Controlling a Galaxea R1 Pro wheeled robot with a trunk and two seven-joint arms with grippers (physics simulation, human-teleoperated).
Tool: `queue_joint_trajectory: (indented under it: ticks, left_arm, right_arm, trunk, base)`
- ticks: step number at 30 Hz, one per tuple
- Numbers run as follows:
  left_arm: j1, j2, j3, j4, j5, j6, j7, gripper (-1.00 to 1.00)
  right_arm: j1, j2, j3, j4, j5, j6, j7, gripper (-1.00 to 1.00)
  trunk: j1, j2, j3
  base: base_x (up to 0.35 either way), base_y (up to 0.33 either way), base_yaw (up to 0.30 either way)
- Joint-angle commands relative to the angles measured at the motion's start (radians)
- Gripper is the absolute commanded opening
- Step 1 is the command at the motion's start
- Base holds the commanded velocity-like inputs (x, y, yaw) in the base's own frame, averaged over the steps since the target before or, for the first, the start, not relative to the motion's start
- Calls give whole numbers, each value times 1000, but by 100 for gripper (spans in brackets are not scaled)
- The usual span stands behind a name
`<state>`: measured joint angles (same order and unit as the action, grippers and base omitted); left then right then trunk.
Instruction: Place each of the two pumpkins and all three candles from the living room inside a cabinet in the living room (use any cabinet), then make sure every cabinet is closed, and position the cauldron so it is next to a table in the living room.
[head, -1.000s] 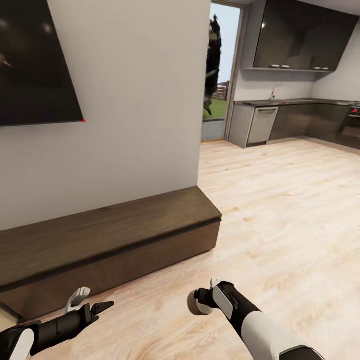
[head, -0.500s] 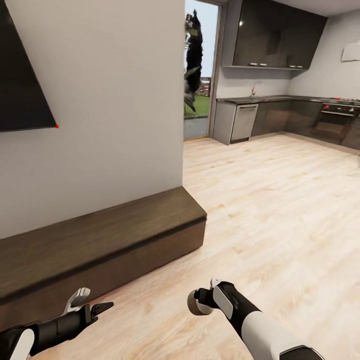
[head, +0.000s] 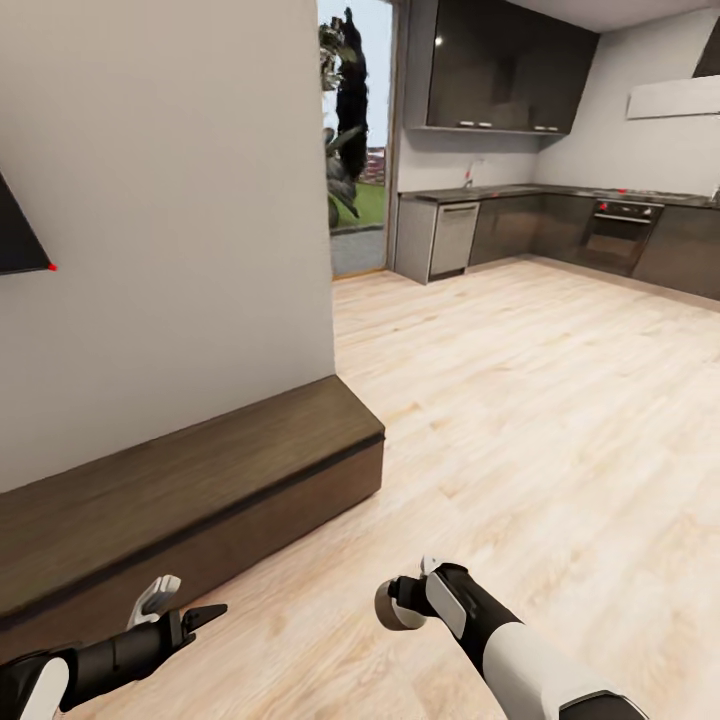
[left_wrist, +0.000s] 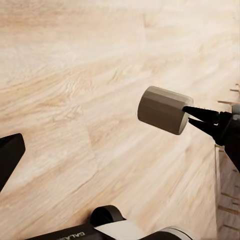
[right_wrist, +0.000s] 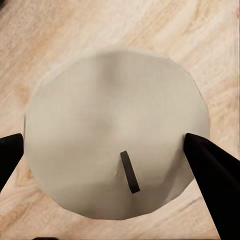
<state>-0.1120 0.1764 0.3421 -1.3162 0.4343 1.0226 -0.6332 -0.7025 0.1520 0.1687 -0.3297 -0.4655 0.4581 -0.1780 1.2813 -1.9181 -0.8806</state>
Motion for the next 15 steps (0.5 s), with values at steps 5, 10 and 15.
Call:
queue_joint_trajectory:
  ticks: [5,10,15]
  left_arm:
    - [0,-1,0,1,-5,-1,55,100]
    - [-4,-21,-24,2,-8,-13,216,100]
    - [-9,-23,-32,2,-9,-26,279,100]
  right_arm:
    - [0,0,0,0,-1,-1,0,-100]
    - [0,0,-1,0,-1,-1,-1,-100]
    - [0,0,0,0,0,-1,-2,-100]
  trunk:
    - [-19,35,10]
    - [-38,70,19]
    - [-58,105,29]
  base:
    - [0,0,-210]
    - [0,0,-205]
    - [0,0,-193]
